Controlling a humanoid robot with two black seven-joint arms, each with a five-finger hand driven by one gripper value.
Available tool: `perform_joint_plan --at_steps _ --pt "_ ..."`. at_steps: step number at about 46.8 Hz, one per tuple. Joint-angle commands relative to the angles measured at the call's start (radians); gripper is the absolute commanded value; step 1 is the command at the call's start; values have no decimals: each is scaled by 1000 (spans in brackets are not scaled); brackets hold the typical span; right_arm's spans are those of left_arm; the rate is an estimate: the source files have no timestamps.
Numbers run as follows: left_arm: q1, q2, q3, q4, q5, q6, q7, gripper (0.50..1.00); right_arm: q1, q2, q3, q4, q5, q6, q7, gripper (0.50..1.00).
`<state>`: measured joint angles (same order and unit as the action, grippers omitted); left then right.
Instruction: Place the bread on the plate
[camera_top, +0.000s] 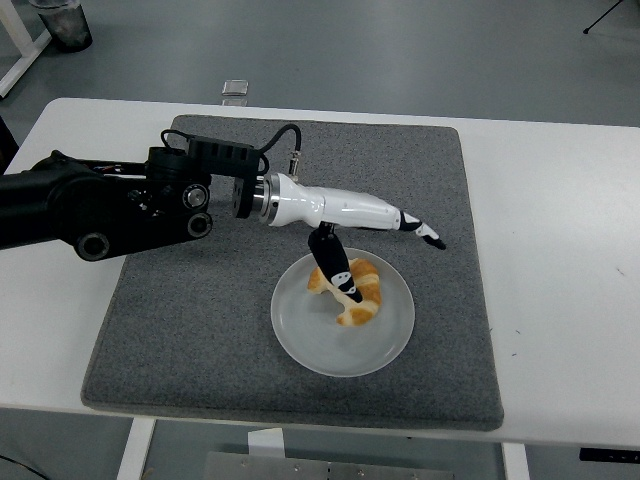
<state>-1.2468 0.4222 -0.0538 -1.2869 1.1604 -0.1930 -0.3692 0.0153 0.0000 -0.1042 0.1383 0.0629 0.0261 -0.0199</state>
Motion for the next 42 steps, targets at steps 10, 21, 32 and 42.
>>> perform_joint_plan --at_steps 10,21,32,42 --pt "-5 -8 -121 118 -457 4 1 990 0 0 0 0 0 0 0 952" --pt "-33 -88 -222 371 -843 17 32 990 0 0 0 0 0 0 0 952" --pt "-33 -83 -276 478 -1004 33 110 992 0 0 1 0 0 0 0 952" --pt "-14 -48 -304 514 -1209 83 130 992 0 0 0 0 0 0 0 952"
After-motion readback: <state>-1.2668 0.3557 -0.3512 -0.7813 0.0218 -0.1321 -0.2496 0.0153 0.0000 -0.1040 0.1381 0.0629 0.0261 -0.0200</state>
